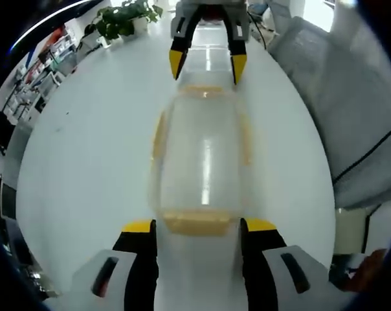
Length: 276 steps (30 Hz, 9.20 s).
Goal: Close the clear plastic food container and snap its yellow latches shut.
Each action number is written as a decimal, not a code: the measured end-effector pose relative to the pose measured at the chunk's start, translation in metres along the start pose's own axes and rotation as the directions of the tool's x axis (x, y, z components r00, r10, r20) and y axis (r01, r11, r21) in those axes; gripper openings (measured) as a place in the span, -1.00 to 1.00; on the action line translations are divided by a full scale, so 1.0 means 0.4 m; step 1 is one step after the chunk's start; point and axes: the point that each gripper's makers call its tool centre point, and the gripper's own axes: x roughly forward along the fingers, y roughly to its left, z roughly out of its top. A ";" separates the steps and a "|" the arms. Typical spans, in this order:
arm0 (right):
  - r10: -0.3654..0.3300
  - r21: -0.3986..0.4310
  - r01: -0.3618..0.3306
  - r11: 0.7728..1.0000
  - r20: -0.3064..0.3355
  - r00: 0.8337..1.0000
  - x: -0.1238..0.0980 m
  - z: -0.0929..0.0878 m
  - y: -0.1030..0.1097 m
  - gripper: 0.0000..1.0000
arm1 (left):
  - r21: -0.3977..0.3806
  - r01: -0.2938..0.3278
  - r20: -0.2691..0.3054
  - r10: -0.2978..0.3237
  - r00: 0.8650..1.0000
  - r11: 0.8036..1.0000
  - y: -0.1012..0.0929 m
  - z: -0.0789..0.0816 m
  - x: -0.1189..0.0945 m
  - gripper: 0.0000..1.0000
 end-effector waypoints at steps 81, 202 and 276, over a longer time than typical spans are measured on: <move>0.082 -0.129 -0.088 0.988 -0.057 0.995 0.004 -0.002 0.059 -0.28 | 0.000 0.046 -0.053 -0.046 0.998 0.999 -0.083 0.015 -0.014 -0.27; 0.047 -0.097 -0.049 0.994 -0.022 0.999 -0.429 -0.339 -0.034 -0.28 | 0.077 0.049 -0.053 -0.045 0.998 0.996 -0.028 0.565 0.016 -0.28; 0.067 -0.089 -0.073 0.993 -0.071 0.995 -0.371 -0.478 -0.020 -0.27 | 0.067 0.073 -0.055 -0.070 0.996 0.995 -0.059 0.609 0.138 -0.27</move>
